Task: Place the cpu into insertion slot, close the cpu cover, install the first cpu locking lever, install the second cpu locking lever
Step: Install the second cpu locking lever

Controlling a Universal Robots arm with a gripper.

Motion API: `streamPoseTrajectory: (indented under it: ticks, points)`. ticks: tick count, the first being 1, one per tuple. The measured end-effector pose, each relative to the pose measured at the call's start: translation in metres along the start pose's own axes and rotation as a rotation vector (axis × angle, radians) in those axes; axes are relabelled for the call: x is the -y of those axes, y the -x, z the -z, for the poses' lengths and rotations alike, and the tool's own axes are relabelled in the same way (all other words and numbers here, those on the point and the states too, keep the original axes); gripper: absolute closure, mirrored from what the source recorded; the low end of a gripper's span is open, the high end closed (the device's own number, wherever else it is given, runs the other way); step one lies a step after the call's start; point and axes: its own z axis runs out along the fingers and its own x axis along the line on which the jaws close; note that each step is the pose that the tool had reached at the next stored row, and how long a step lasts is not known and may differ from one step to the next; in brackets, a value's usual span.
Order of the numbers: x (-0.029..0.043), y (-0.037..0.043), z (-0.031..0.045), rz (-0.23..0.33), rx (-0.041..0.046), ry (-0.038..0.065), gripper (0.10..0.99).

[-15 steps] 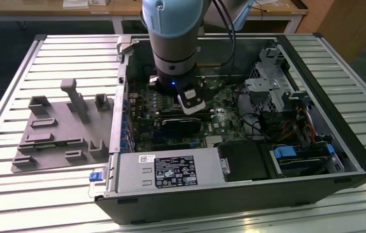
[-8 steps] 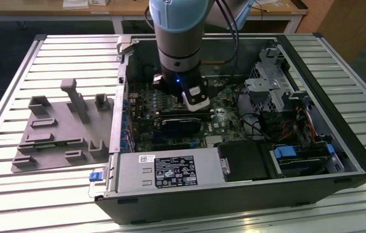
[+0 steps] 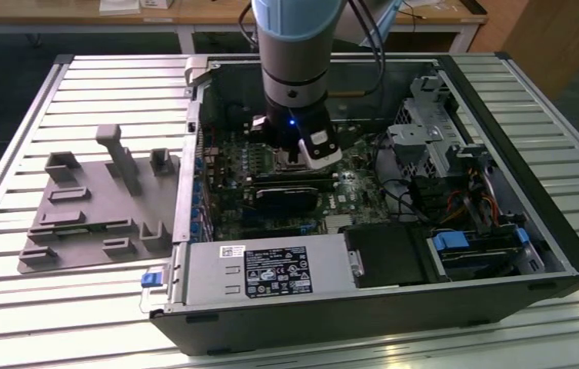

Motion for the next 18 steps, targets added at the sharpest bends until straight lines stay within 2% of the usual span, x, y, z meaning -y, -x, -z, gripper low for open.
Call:
streamPoseTrajectory:
  ticks: [4, 7, 14, 16, 18]
  points:
    - [-0.0058, 0.0036, -0.0017, 0.002, 0.0057, -0.028, 0.984]
    - [-0.0134, 0.0040, -0.0041, 0.004, 0.0096, -0.048, 0.984]
    - [-0.0298, 0.0020, -0.0099, 0.007, 0.0156, -0.079, 0.984]
    - [-0.0332, 0.0016, -0.0111, 0.009, 0.0199, -0.102, 0.984]
    - [-0.0360, 0.0014, -0.0124, 0.010, 0.0221, -0.115, 0.984]
